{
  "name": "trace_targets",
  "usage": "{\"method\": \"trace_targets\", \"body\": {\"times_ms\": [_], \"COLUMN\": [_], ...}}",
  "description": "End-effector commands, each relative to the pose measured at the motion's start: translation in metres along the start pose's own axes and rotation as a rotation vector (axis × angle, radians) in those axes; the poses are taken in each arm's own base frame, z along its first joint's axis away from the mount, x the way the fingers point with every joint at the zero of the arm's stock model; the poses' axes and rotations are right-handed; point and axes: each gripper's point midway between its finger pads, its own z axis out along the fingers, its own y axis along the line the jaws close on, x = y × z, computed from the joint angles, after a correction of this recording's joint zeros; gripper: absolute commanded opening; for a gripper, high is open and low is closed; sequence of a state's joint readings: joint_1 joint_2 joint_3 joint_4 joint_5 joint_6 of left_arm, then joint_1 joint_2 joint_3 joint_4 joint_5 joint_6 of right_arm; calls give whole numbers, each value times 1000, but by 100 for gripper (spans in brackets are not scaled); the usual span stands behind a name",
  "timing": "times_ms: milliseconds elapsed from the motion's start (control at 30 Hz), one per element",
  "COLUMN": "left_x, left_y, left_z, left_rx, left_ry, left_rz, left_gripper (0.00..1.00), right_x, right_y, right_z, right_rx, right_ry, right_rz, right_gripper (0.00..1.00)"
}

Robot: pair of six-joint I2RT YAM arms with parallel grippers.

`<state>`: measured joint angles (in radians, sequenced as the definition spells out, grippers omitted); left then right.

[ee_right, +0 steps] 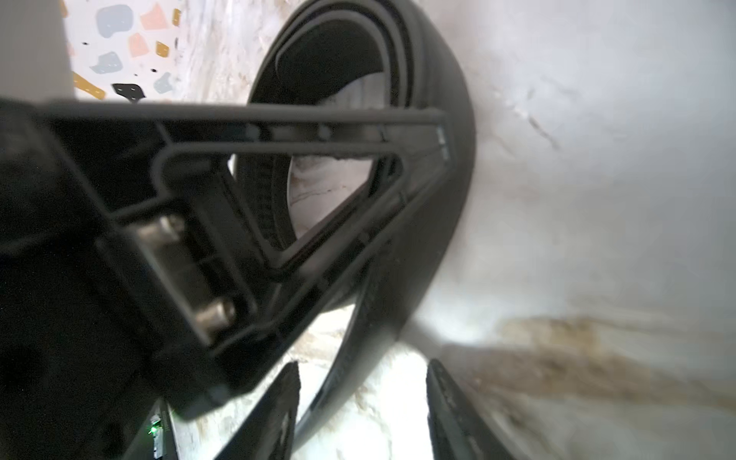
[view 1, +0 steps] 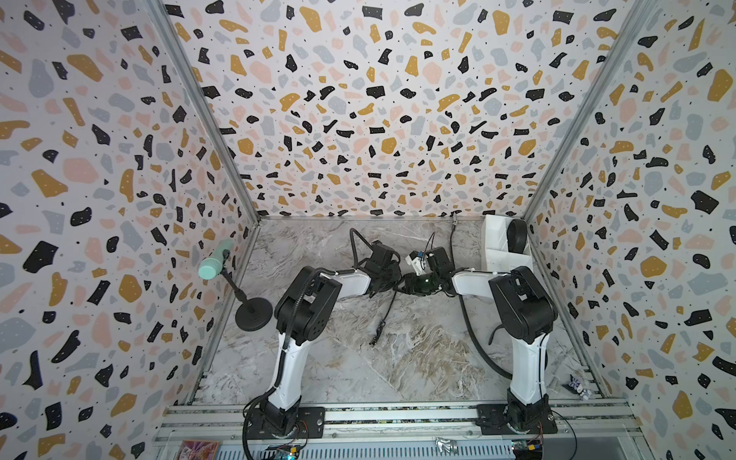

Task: Place the belts into the storage roll
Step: Roll the belt at the center of the board.

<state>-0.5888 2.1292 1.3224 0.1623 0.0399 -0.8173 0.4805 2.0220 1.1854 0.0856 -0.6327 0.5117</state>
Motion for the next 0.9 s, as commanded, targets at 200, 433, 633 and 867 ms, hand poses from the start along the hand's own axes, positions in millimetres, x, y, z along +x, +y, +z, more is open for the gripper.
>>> {"method": "trace_targets", "body": {"times_ms": [200,433,633,867], "left_x": [57,69,56,74], "left_y": [55,43,19,6], "left_z": [-25,-36,-21,-14], "left_rx": [-168,-81,-20,-9], "left_ry": [36,-3,-11,58], "left_rz": [-225,-421,-444,-409], "left_gripper": [0,0,0,0], "right_x": [-13,14,65,53], "right_y": [27,47,61,72], "right_z": [-39,-34,-27,-11], "right_rx": [36,-41,-107,-171], "right_ry": [-76,-50,-11,-58], "right_rz": [-52,-24,30,0], "right_gripper": [56,46,40,31]}}
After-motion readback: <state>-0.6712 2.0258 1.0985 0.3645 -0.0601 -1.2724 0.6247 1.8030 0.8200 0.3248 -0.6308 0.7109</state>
